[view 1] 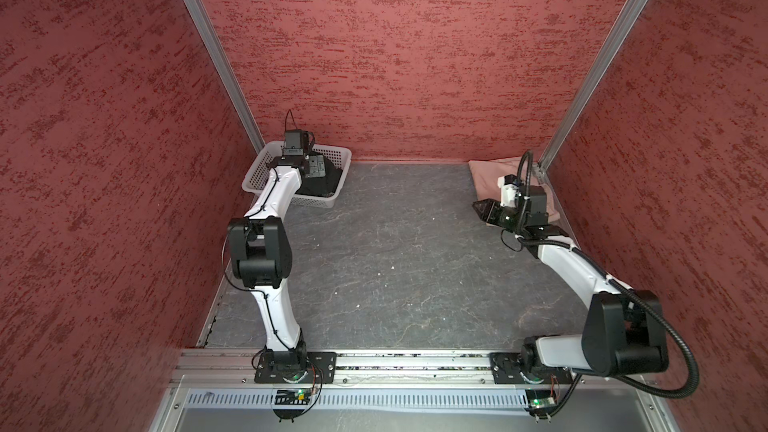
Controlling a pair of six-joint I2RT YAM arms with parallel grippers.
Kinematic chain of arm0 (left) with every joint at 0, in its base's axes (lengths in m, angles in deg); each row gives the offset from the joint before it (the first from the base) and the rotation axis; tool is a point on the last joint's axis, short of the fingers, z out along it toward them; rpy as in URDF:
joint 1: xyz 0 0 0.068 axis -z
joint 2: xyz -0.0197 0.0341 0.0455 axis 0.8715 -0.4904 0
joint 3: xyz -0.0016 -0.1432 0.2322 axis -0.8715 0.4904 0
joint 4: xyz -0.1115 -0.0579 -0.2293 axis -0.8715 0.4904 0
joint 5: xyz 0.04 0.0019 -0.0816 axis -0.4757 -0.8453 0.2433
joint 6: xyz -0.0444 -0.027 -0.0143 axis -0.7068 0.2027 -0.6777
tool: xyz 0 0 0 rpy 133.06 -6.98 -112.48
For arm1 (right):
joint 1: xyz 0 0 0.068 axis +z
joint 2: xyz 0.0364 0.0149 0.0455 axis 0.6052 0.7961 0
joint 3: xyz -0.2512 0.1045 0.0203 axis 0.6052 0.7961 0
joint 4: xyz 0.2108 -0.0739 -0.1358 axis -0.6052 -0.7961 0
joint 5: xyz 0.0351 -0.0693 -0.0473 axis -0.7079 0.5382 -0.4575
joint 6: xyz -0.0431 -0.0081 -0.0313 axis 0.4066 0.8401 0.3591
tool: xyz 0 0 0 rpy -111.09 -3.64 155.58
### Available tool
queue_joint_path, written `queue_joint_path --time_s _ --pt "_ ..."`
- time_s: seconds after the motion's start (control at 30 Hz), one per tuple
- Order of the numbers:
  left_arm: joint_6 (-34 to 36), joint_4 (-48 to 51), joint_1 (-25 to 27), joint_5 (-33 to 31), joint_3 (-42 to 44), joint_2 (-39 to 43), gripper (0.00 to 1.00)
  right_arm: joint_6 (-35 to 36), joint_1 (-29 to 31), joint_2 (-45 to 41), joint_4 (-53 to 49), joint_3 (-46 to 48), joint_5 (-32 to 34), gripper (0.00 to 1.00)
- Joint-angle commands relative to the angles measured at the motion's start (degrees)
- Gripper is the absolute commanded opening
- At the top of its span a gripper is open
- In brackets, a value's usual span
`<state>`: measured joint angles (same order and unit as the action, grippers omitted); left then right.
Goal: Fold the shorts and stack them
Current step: 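Grasp the dark shorts in the basket with the left gripper while the right withdraws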
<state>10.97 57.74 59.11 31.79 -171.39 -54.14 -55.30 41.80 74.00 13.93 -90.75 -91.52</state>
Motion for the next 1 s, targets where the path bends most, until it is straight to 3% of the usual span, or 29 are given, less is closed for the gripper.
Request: queue_joint_path --time_s 0.0,0.3,0.5,0.77,0.83,0.87,0.9,0.97 --pt "5.3 4.4 -0.4 -0.5 -6.9 -5.2 0.99 0.6 2.0 -0.8 2.8 2.1 -0.8 0.41" --pt "8.7 13.2 -2.3 3.7 -18.2 -16.0 0.99 -1.0 6.4 -0.9 4.9 5.6 -0.9 0.46" --pt "9.1 14.1 -3.3 8.2 -19.2 -19.6 0.99 -1.5 9.4 0.3 7.6 6.0 -1.6 0.5" --pt "10.3 13.3 -4.1 11.2 -18.2 -22.8 0.98 -2.3 11.6 -3.4 9.6 6.3 2.9 0.52" --pt "10.4 13.4 -4.4 12.0 -18.5 -23.5 0.88 -3.0 11.7 -5.1 10.0 6.9 4.4 0.54" --pt "10.4 13.4 -4.5 12.2 -18.6 -23.9 0.78 -3.4 11.7 -5.7 10.3 7.3 4.7 0.54" --pt "10.5 13.5 -4.6 12.3 -18.9 -24.3 0.64 -3.6 11.7 -6.2 10.5 7.6 4.7 0.54" --pt "10.6 13.0 -4.6 11.9 -18.6 -24.7 0.25 -3.9 11.7 -6.6 10.5 8.0 4.8 0.54"
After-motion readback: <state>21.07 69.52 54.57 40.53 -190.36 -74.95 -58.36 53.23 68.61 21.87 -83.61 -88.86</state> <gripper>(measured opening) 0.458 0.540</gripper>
